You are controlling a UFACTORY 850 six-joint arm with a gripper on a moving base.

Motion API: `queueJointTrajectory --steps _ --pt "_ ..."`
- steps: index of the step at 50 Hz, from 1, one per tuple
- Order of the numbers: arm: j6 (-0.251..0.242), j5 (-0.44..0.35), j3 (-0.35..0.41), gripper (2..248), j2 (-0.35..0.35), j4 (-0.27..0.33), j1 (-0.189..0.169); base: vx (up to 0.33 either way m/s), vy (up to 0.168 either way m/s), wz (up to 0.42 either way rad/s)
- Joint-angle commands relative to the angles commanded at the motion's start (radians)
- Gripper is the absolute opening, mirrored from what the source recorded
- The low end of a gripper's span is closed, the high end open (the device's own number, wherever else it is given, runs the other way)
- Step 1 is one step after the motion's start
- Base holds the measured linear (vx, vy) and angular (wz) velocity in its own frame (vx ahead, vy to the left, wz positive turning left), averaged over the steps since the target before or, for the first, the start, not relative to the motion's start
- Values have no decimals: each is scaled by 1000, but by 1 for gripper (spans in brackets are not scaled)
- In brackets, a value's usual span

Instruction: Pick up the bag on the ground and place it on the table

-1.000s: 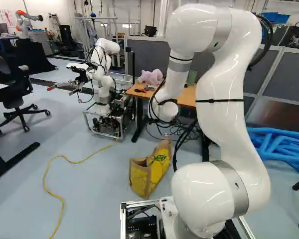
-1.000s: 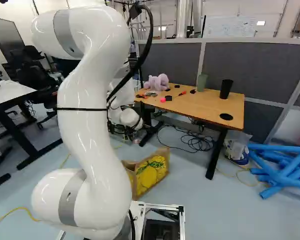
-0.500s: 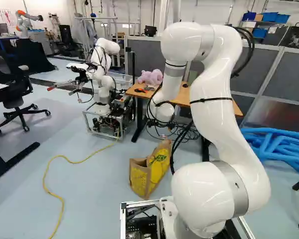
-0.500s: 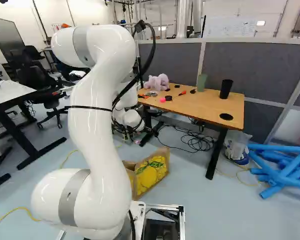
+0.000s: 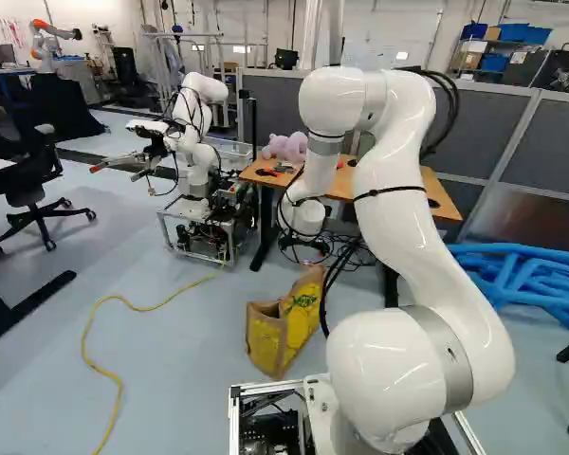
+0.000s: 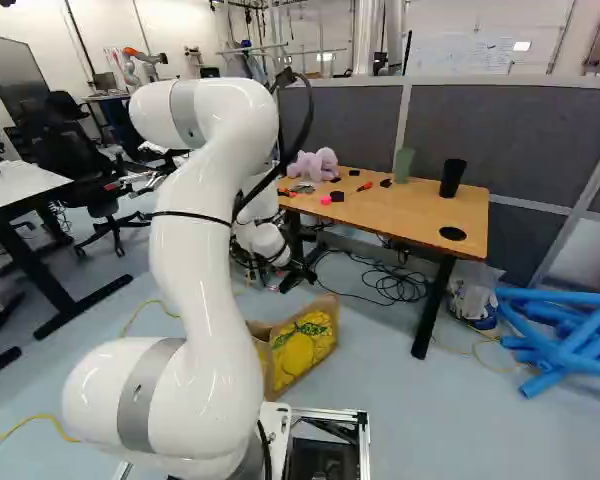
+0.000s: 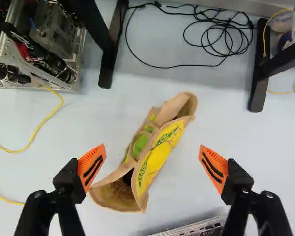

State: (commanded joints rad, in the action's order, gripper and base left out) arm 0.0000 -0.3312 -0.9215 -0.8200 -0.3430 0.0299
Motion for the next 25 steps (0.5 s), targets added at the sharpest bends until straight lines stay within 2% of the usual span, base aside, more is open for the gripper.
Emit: queueJointTrajectory --steps 25 --pt "11 64 -60 247 -95 -77 0 0 0 0"
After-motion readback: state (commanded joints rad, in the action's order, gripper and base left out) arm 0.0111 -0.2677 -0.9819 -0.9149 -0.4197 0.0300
